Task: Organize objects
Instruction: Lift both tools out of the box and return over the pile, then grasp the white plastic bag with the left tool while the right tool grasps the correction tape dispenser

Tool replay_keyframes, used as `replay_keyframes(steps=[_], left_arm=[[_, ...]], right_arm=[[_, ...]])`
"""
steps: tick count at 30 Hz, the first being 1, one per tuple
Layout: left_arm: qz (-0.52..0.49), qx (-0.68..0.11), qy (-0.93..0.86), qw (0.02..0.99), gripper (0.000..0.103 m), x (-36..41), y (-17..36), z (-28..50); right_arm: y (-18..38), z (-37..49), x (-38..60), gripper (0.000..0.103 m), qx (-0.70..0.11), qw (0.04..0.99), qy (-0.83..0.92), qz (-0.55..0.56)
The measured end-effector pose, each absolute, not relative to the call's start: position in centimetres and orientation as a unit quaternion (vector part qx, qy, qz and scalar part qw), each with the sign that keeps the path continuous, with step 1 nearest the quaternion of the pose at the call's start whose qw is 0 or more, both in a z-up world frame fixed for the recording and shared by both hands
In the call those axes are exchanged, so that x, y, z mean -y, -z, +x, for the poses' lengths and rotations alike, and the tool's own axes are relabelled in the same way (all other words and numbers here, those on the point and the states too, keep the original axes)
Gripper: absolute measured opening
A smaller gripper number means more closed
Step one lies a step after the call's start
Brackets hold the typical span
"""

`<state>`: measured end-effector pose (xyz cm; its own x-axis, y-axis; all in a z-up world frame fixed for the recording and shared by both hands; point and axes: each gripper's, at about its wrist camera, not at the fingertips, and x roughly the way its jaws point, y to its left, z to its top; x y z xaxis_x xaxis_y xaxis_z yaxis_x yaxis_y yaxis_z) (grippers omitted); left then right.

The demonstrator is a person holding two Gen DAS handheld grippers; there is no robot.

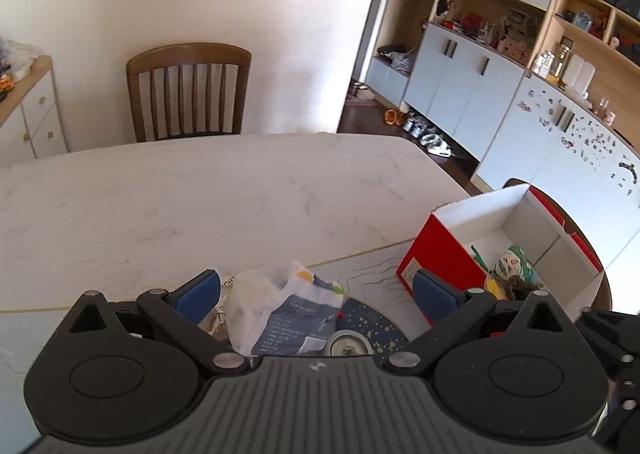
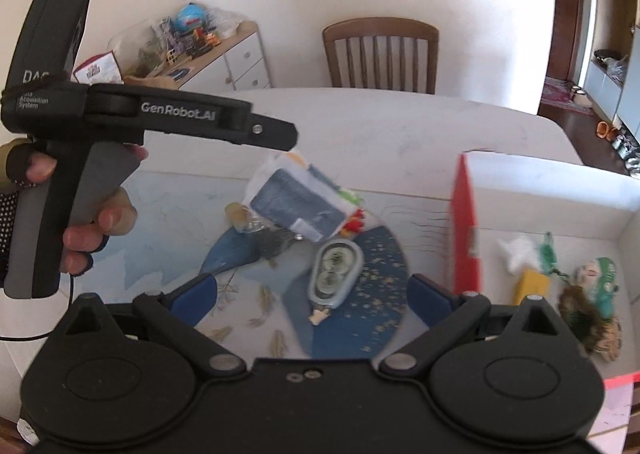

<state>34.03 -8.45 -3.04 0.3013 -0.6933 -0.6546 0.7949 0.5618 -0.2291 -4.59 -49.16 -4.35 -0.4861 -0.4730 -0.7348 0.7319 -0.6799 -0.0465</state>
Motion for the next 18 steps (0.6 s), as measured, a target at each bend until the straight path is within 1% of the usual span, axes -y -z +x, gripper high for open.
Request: replay_keyframes(steps=[6, 12, 18], left_arm=[[0.092, -0.366, 0.471, 0.797, 0.103, 8.7, 5.3, 34.5], [0.121, -0.352, 0.491, 0.788, 0.103, 9.7, 7.2, 35.4], [0.122, -0.356, 0.499, 0.78, 0.103, 10.3, 9.0, 37.4]], right_arm=[[7.6, -5.8, 51.1, 0.097, -0.2, 0.342, 0.84, 0.371], [10.0, -7.9, 51.9, 0.096, -0.185, 0.315, 0.847, 0.386], [12.1, -9.7, 52.7, 0.094, -0.183, 0.296, 0.844, 0.409]])
